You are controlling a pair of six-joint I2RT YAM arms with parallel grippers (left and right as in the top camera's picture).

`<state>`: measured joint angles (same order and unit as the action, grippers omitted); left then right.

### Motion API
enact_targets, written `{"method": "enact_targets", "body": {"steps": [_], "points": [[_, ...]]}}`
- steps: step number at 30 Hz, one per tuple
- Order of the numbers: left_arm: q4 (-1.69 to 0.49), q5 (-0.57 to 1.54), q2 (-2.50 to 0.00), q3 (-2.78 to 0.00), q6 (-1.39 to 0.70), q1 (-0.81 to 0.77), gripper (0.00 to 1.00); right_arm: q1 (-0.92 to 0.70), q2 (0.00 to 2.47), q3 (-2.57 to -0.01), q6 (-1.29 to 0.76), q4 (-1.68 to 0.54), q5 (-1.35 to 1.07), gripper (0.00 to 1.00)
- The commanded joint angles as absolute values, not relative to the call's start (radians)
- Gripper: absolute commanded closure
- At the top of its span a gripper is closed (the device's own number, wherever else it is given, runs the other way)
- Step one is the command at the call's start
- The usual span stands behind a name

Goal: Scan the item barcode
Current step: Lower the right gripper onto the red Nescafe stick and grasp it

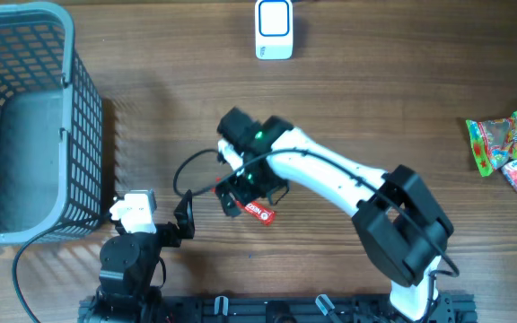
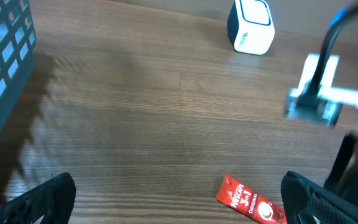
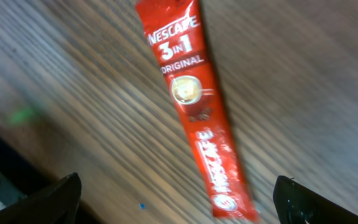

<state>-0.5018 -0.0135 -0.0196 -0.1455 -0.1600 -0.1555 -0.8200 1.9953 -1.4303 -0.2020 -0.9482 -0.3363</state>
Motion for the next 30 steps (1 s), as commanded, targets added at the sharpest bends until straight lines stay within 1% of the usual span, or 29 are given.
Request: {"method": "enact_targets", "body": {"steps": [1,2,4,6,8,9,11,14,15,19,22,27,30], "points": [[-0.499,-0.016,-0.015,-0.14,-0.165,-0.153,0.0,-0.84,2.005,-1.398,-0.397,-0.937,-0.267,0.01],[-0.499,-0.016,-0.015,-0.14,-0.165,-0.153,0.0,-0.845,2.005,-1.398,-0.43,-0.943,-0.233,0.03],[-0.499,-0.016,-0.015,-0.14,-0.165,-0.153,0.0,-0.848,2.006,-1.398,-0.481,-0.945,-0.221,0.17],[-0.499,-0.016,-0.016,-0.14,-0.165,-0.153,0.0,-0.848,2.006,-1.398,-0.58,-0.956,-0.141,0.47],[-0.499,-0.016,-0.016,-0.14,-0.165,-0.153,0.0,-0.848,2.006,-1.398,-0.644,-0.97,-0.101,0.88],[-0.499,-0.016,-0.016,-0.14,-0.165,-0.154,0.0,-0.848,2.006,-1.398,-0.658,-0.969,-0.106,0.95],[-0.499,-0.016,-0.016,-0.14,-0.165,-0.153,0.0,-0.848,2.005,-1.402,-0.645,-0.957,-0.202,0.96],[-0.499,-0.016,-0.016,-0.14,-0.165,-0.153,0.0,-0.843,2.005,-1.405,-0.603,-0.869,-0.536,0.96],[-0.499,-0.016,-0.016,-0.14,-0.165,-0.154,0.0,-0.843,2.006,-1.405,-0.608,-0.857,-0.571,0.95],[-0.499,-0.016,-0.016,-0.14,-0.165,-0.153,0.0,-0.843,2.022,-1.393,-0.657,-0.813,-0.516,0.96],[-0.499,-0.016,-0.016,-0.14,-0.165,-0.153,0.0,-0.839,2.093,-1.393,-0.675,-0.77,-0.48,0.96],[-0.499,-0.016,-0.016,-0.14,-0.165,-0.153,0.0,-0.809,2.123,-1.393,-0.683,-0.77,-0.414,0.96],[-0.499,-0.016,-0.016,-0.14,-0.165,-0.153,0.0,-0.703,2.123,-1.393,-0.649,-0.773,-0.403,0.96]]}}
